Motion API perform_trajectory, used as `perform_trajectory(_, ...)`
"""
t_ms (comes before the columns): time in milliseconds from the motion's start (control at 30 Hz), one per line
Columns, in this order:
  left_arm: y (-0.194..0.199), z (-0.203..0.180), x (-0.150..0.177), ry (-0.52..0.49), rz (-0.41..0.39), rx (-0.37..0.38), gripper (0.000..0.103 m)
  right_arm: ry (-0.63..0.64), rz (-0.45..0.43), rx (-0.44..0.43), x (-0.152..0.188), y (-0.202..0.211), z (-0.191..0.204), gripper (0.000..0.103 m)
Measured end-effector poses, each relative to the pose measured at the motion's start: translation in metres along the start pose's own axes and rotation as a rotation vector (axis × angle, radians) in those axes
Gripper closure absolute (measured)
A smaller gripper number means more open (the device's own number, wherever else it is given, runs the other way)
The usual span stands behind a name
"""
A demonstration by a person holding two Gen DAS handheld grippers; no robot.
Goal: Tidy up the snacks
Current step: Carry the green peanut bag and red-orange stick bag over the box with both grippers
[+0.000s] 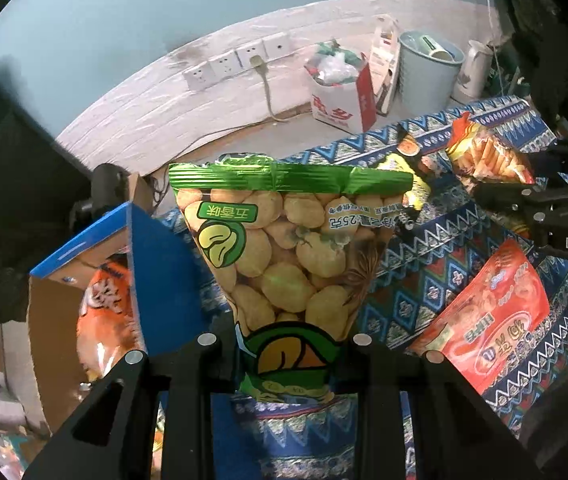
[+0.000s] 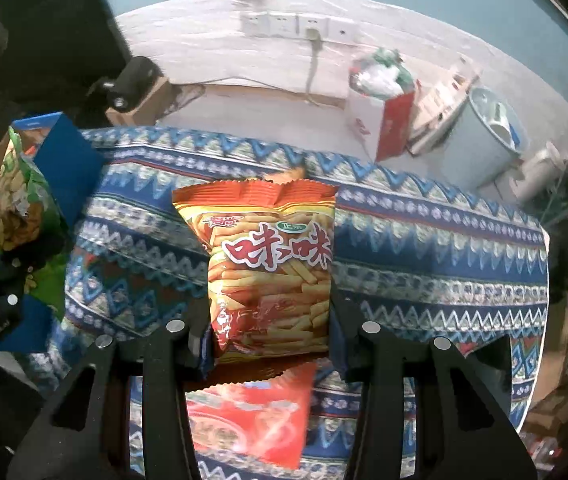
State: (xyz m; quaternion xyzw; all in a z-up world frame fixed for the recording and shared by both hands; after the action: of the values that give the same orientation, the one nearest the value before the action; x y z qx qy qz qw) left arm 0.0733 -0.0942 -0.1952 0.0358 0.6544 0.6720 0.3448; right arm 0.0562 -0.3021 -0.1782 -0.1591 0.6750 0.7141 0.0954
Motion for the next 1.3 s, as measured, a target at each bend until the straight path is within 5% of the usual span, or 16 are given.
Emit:
perform_trajectory(833, 0.063, 0.108, 0.04, 0.148, -0.083, -0.058, 0.074, 0.175, -0.087, -0.102, -0.054, 0.039, 0.139, 0.06)
perform_trajectory(1300, 0.067, 0.187, 0.087, 0.317, -0.066, -0.09, 0.074, 0.261, -0.087, -0.148, -0.076, 0.037, 0.223, 0.06)
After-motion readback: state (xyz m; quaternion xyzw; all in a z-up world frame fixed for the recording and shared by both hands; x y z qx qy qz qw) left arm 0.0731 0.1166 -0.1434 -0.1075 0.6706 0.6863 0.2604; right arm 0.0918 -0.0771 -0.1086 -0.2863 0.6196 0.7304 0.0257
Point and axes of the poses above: each gripper's, at about its wrist camera, not at the fingertips, and y roughly against the way its jaws point, z to its left, x to its underside, the point moved 10 cm from there along -y, roughly the way its jaws point, and after that the axes turned 5 degrees about x, right-handed, at the moved point
